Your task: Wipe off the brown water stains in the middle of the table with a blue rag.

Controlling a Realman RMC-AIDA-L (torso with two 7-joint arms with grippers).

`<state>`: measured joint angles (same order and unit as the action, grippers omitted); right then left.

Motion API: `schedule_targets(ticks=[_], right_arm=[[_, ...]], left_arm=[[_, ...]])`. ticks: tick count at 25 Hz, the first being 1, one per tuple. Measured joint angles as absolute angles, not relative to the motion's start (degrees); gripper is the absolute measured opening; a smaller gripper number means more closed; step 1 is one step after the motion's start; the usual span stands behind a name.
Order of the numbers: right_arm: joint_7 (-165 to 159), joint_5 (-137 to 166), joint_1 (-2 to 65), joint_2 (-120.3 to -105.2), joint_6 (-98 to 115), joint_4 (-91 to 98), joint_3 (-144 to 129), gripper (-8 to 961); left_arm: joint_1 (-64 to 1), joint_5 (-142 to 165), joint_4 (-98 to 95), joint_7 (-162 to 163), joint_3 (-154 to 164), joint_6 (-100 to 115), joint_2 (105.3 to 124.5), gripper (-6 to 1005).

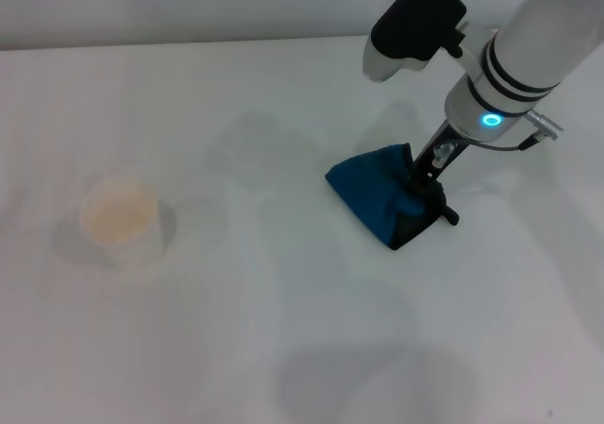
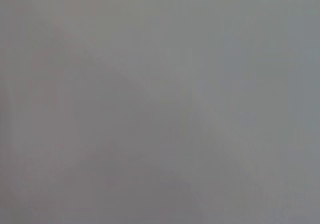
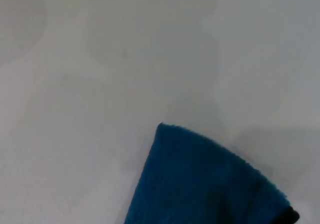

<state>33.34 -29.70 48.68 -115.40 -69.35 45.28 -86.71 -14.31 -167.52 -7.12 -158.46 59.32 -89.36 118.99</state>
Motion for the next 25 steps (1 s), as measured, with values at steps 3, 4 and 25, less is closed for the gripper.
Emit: schedule_targets(ticks=[3,4,25], right_arm=[[33.29,-29.71,48.37,-115.45,-69.20,45.35,-84.89,180],[33.44,-29.74,48.14,-115.47,-69.23,45.64,-84.07,201],[37.60,-31.86,39.27,-115.41,-64.09,54.63,-68.42,482]], left_arm=[[-14.35,-167.52,-7.12,-158.46,59.33,-89.24,118.97,873],[-14.34,-167.52,-7.16,-158.46,59.33,-89.06,118.94,873],[-15.30,-167.52,-7.37,-158.65,59.29,-84.87,118.84,872]])
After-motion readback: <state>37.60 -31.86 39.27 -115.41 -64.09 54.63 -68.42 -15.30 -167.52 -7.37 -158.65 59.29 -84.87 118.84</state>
